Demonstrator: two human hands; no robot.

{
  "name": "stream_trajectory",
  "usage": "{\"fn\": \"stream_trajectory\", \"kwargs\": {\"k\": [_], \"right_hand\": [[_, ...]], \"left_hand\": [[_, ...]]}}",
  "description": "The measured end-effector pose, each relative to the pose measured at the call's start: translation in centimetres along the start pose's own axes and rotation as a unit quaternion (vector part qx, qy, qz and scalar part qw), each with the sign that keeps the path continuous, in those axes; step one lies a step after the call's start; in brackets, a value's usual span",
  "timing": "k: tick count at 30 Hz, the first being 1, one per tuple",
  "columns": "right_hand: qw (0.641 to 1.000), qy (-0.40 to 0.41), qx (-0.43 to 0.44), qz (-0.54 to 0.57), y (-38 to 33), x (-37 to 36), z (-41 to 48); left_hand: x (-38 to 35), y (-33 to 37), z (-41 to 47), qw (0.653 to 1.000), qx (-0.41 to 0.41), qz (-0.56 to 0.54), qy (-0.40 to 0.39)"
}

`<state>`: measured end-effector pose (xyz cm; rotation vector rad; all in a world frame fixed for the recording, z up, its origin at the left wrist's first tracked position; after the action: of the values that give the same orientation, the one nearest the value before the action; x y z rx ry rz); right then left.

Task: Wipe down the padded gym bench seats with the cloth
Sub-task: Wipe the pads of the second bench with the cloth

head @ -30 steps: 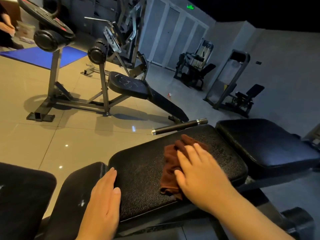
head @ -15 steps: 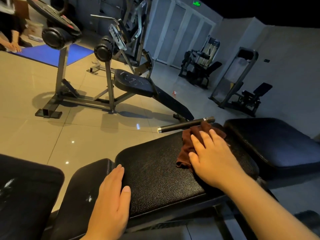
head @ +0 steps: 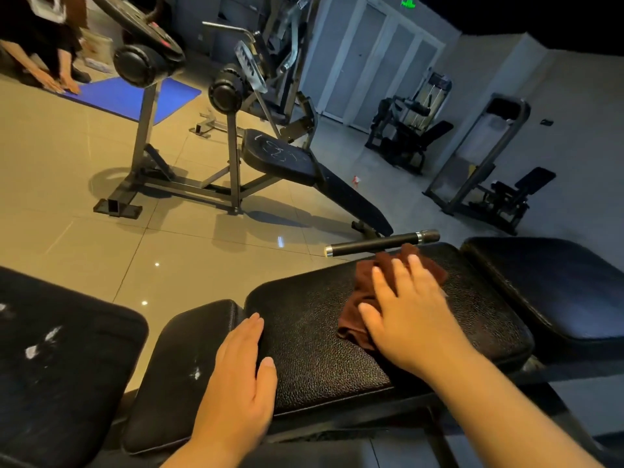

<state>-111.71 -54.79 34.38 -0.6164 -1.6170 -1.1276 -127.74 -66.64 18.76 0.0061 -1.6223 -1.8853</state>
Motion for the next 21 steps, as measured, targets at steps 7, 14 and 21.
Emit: {"fn": "stream_trajectory", "kwargs": {"k": [7,14,21], "right_hand": [[0.984,0.007,0.176,0.010,-9.2,-2.4,-1.8],[0.993,-0.007,0.115,-0.023,-4.9,-1.3,-0.6],[0.992,-0.045,0.116,-0.016,-13.4,-3.7,3.4]], "left_hand": [[0.4,-0.1,-0.2,1.000,0.013,-0.025,0.005],[-0.1,0.5,-0.1,1.000,-0.026,0.006,-0.011],[0.5,0.2,-0.3,0.999,-0.032,-0.016,0.027]]}}
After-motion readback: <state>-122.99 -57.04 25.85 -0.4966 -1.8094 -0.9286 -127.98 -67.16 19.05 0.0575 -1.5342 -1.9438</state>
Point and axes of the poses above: each hand's wrist, its own z-axis towards the middle knuckle, its own x-axis out of the back of the hand, y = z × x, the point moved 7 cm from there along z, towards the middle knuckle, and after that the axes turned 5 degrees about -y, right-handed, at the moved point
